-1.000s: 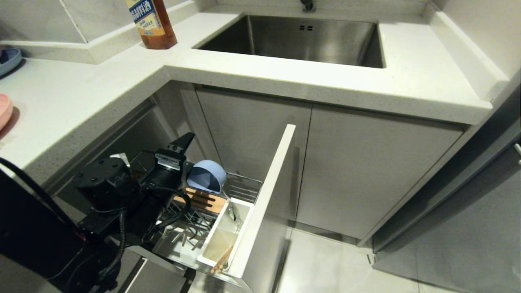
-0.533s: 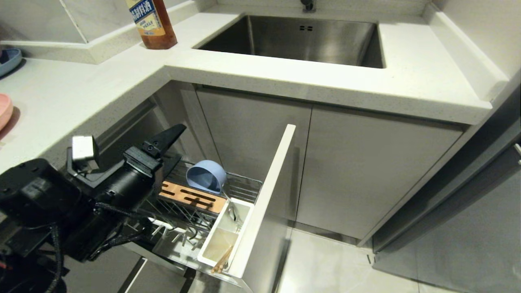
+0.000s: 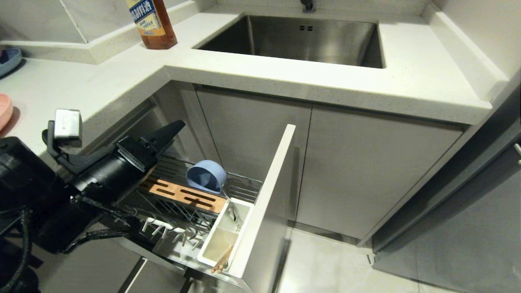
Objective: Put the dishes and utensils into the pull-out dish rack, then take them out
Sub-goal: Pick up the chopsticks and place it in the cupboard
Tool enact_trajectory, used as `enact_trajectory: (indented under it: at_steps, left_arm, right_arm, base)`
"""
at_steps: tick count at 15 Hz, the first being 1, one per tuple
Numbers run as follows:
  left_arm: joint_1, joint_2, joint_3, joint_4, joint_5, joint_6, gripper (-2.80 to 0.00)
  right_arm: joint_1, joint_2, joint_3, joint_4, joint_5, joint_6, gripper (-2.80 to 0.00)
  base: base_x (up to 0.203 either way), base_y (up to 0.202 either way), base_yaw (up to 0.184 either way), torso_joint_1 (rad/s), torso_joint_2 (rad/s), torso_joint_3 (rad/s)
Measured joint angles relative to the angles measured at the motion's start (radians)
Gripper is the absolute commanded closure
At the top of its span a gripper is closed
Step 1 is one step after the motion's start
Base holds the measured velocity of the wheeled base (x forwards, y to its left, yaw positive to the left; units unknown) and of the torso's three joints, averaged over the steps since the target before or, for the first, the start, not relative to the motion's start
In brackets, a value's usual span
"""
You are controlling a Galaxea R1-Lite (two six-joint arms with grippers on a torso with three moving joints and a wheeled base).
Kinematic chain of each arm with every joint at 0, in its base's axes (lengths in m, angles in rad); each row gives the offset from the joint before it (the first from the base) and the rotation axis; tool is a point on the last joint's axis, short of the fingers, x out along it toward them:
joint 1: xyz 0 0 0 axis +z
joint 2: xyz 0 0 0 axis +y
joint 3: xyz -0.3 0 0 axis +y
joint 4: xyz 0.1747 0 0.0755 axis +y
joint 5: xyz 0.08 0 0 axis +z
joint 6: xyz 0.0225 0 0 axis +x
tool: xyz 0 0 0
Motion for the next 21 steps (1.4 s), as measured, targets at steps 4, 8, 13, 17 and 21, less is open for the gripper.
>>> enact_trajectory:
  at_steps: [4, 8, 13, 17, 21]
  left_arm:
    - [0.001, -0.052, -0.063, 0.166, 0.008, 0.136, 0.0]
    - [0.001, -0.202, -0.153, 0.5, 0.023, 0.226, 0.0]
    - [0.002, -0.415, -0.228, 0.839, 0.103, 0.444, 0.0]
    - [-0.001, -0.565, -0.225, 0.939, 0.234, 0.573, 0.0]
    - [0.076, -0.699, -0.128, 0.934, 0.249, 0.714, 0.0]
  right_arm:
    - [0.0, 0.0, 0.0, 0.0, 0.0, 0.0, 0.0]
    - [0.0, 0.0, 0.0, 0.0, 0.0, 0.0, 0.0]
    - [0.0, 0.0, 0.0, 0.0, 0.0, 0.0, 0.0]
    - [0.0, 0.0, 0.0, 0.0, 0.0, 0.0, 0.0]
    - [0.0, 0.0, 0.0, 0.0, 0.0, 0.0, 0.0]
  base:
    - [0.0, 0.0, 0.0, 0.0, 0.0, 0.0]
    - [0.0, 0.0, 0.0, 0.0, 0.0, 0.0]
    - [0.0, 0.0, 0.0, 0.0, 0.0, 0.0]
    - [0.0, 0.0, 0.0, 0.0, 0.0, 0.0]
    - [0.0, 0.0, 0.0, 0.0, 0.0, 0.0]
